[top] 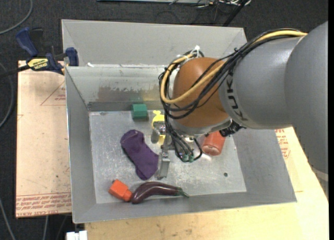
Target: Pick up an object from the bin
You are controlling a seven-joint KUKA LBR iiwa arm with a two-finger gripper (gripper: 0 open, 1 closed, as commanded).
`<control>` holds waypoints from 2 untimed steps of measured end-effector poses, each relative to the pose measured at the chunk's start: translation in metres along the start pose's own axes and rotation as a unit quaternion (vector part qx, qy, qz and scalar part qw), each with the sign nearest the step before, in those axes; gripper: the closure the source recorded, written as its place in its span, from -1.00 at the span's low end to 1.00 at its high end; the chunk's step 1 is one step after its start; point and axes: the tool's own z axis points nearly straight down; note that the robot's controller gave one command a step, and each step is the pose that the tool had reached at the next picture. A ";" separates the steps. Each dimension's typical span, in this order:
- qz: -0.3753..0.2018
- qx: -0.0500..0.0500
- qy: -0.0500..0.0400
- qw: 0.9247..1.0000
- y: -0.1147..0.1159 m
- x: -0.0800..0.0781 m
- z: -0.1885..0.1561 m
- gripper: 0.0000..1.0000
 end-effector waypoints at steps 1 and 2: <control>0.020 0.002 0.006 1.000 -0.003 0.025 0.046 -1.00; -0.015 -0.001 -0.001 1.000 0.007 0.036 -0.001 -1.00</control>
Offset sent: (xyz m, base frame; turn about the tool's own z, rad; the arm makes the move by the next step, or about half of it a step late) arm -0.0363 0.0101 0.0008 -0.0293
